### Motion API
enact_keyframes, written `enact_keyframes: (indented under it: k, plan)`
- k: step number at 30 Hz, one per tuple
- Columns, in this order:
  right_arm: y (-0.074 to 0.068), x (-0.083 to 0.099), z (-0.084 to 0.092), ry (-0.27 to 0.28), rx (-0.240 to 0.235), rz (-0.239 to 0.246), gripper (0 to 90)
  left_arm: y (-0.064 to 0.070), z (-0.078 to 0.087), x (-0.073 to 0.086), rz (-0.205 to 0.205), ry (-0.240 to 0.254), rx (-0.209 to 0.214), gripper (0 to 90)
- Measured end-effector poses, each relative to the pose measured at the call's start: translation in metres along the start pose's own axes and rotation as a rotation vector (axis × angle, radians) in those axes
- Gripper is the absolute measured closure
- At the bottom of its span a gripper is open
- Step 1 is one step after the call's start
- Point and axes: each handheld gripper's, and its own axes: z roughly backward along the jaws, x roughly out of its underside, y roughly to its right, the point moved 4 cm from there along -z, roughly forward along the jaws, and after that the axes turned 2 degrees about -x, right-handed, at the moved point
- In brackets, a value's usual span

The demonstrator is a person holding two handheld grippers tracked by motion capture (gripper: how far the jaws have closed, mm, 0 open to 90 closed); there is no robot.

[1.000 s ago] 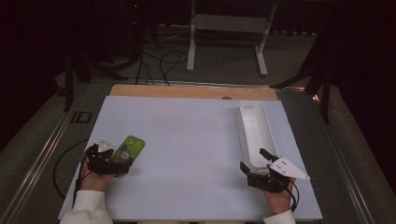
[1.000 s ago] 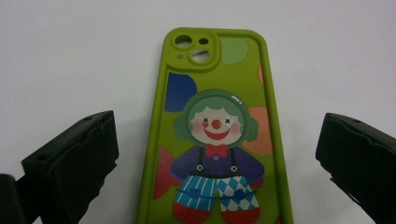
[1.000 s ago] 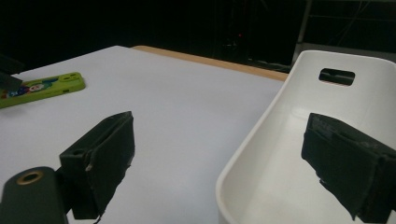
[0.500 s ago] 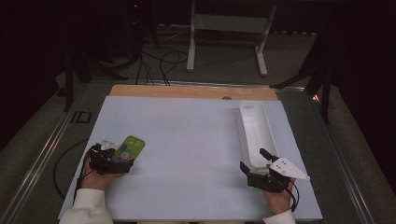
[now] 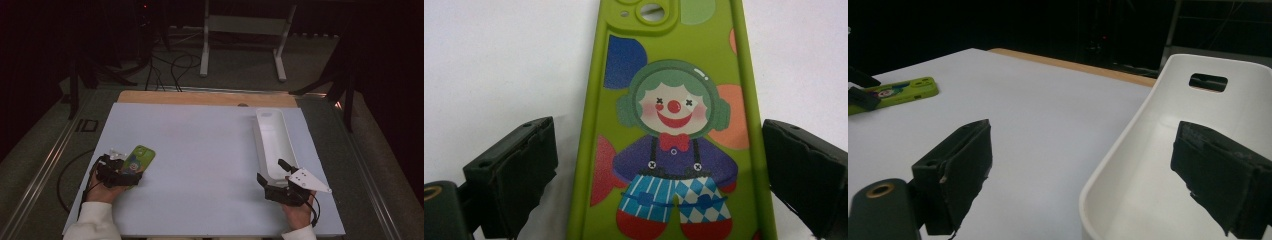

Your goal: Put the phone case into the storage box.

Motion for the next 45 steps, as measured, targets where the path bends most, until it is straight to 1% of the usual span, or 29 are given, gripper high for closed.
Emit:
enact_keyframes:
  k: [2, 4, 10, 13, 15, 16, 29, 34, 40, 45]
  plan:
    - [0.0, 0.0, 0.0, 0.0, 0.001, 0.0, 9.6, 0.0, 0.0, 0.0, 0.0, -0.003, 0.002, 3.9]
    - [0.0, 0.0, 0.0, -0.002, -0.001, -0.001, 9.6, 0.001, -0.001, 0.0, -0.009, -0.009, -0.01, 4.0]
    - [-0.001, 0.0, -0.001, -0.002, -0.002, 0.0, 9.6, 0.002, 0.0, 0.0, -0.013, -0.014, -0.011, 4.9]
    - [-0.001, 0.0, -0.001, -0.002, -0.002, 0.003, 9.6, 0.003, 0.001, 0.0, -0.023, -0.012, -0.003, 10.0]
    - [-0.001, 0.0, -0.001, -0.001, -0.002, 0.004, 9.6, 0.005, 0.003, 0.001, -0.041, -0.005, 0.004, 14.9]
    - [-0.001, 0.0, -0.001, -0.001, -0.001, 0.004, 9.6, 0.005, 0.003, 0.001, -0.042, -0.005, 0.006, 15.3]
    - [-0.001, -0.001, -0.001, -0.001, -0.001, 0.003, 9.7, 0.005, 0.004, 0.0, -0.045, -0.007, 0.003, 15.9]
    - [-0.001, -0.001, -0.001, 0.0, -0.002, 0.0, 9.7, 0.006, 0.005, 0.0, -0.048, -0.002, -0.008, 16.0]
    - [-0.001, -0.001, -0.001, 0.0, -0.002, -0.001, 9.7, 0.009, 0.01, -0.005, -0.06, 0.024, -0.023, 16.1]
    - [-0.001, -0.001, -0.001, -0.002, -0.005, -0.005, 9.6, 0.015, 0.02, -0.014, -0.083, 0.06, -0.025, 16.0]
